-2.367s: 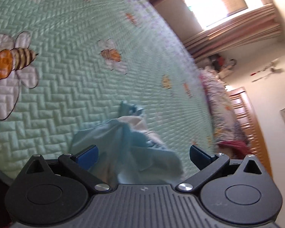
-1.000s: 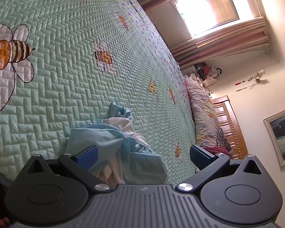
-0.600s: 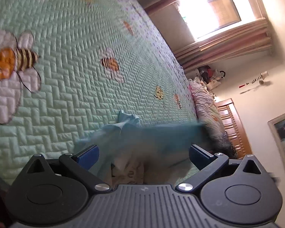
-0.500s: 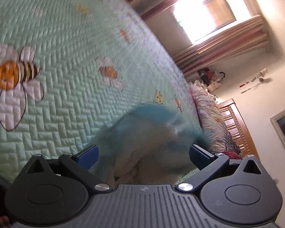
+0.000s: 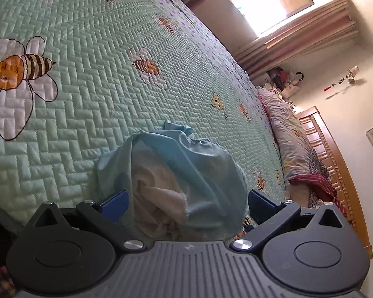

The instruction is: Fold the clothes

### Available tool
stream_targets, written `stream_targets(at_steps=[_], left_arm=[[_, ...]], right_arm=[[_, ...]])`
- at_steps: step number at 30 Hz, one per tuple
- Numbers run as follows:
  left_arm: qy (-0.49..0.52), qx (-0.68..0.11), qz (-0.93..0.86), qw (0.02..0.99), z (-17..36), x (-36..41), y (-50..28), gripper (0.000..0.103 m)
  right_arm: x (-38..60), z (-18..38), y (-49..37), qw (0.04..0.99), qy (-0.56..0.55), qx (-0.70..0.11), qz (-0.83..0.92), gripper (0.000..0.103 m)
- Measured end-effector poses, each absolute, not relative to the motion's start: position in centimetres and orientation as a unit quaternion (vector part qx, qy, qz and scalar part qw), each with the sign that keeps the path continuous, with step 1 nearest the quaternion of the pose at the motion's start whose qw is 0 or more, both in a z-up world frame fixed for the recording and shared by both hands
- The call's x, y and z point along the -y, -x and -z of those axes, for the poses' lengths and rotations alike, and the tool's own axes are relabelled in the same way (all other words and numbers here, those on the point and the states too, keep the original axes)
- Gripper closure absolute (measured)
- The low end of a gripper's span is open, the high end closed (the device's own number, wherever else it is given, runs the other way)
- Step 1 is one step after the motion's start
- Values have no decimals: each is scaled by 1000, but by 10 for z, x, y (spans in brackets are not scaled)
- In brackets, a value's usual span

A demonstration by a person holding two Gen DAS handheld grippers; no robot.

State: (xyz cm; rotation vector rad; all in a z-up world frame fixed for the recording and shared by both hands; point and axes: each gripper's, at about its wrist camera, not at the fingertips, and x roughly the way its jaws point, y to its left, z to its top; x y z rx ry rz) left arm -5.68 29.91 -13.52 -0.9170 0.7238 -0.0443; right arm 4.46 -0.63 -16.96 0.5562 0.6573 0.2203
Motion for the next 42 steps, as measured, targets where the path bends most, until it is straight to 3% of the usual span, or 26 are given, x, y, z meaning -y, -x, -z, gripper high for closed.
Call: stream_targets(at_steps=[11,17,24,28,33,42], left_arm=[[417,-353,26,837,141,-292,51,1],[364,-359,20,859,132,-281,49,1],[265,-432,-31,862,130,-271,34,1],[225,-461,-72,855,129,-275,25,1],[182,-466,-93,861,120,-272,22,1],[210,-469,-99,852,129,-282,25,1]], right_arm=[[-6,165,-47,919,-209,-307,-132,38],[-26,156,-37,929,-144,-295,-169,32],[-44,153,-47,903,-98,-363,-207,30],[-41,135,-59,884,-119,-393,-221,30],[-32,110,-63,885,-148,-374,-234,27],[-24,116,-68,897,-145,-365,-204,26]])
